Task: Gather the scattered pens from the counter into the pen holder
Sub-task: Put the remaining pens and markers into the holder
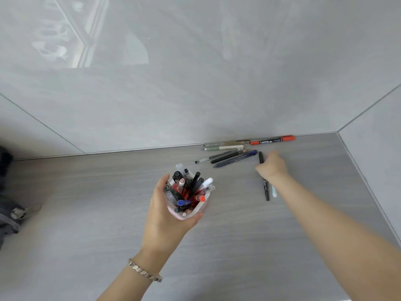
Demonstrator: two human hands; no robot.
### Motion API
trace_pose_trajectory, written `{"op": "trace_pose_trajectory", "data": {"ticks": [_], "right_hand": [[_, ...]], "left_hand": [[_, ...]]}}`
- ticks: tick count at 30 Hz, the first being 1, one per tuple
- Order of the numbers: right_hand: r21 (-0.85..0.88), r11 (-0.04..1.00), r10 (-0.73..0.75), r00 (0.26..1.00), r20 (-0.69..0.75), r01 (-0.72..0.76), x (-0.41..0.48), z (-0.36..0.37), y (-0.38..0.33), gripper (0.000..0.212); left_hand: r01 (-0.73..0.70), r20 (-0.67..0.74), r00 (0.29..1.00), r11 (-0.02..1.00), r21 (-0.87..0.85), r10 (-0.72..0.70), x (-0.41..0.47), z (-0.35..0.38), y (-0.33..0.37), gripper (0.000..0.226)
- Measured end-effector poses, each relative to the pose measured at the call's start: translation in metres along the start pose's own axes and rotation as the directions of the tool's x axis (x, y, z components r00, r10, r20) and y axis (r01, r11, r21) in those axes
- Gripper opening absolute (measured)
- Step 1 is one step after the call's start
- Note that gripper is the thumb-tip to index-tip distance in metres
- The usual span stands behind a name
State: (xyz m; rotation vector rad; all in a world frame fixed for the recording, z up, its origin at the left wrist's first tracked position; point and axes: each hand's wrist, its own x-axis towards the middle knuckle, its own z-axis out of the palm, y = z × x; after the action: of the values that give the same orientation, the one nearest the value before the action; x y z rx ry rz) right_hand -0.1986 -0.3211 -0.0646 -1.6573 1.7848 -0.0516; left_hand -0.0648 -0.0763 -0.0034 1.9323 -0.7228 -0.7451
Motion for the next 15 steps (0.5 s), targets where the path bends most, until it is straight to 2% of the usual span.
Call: {"op": "trace_pose_trajectory", "data": {"ticks": [3, 5, 9, 11, 13, 15], "right_hand": [[0.182, 0.97, -0.162, 0.987, -0.005, 0.161, -0.036, -0.009, -0.004, 0.05], [0.301, 0.898, -0.317, 0.946, -0.067, 0.322, -0.069, -0.017, -0.01, 0.055], [0.56, 0.604, -0.541, 0.808, -0.234, 0.567, -0.144, -0.027, -0.023, 0.061], [0.584, 0.513, -0.593, 0.752, -0.288, 0.629, -0.168, -0.021, -0.027, 0.059], [0.514, 0.53, -0.634, 0.718, -0.287, 0.674, -0.177, -0.006, -0.03, 0.056], [0.364, 0.547, -0.715, 0.647, -0.267, 0.754, -0.181, 0.012, -0.032, 0.052]], "left_hand": [[0.0, 0.006, 1.0, 1.0, -0.009, 0.0, -0.004, 0.001, -0.001, 0.095], [-0.001, 0.012, 1.0, 1.0, -0.007, 0.001, -0.006, 0.002, -0.002, 0.095], [0.011, 0.01, 1.0, 1.0, -0.02, -0.011, -0.01, 0.003, -0.008, 0.096], [0.005, 0.015, 1.0, 1.0, -0.004, -0.005, -0.009, 0.003, -0.013, 0.097], [-0.011, 0.02, 1.0, 1.0, 0.003, 0.011, -0.008, 0.003, -0.018, 0.098], [-0.023, 0.029, 0.999, 1.0, 0.005, 0.023, -0.006, 0.003, -0.023, 0.099]]}}
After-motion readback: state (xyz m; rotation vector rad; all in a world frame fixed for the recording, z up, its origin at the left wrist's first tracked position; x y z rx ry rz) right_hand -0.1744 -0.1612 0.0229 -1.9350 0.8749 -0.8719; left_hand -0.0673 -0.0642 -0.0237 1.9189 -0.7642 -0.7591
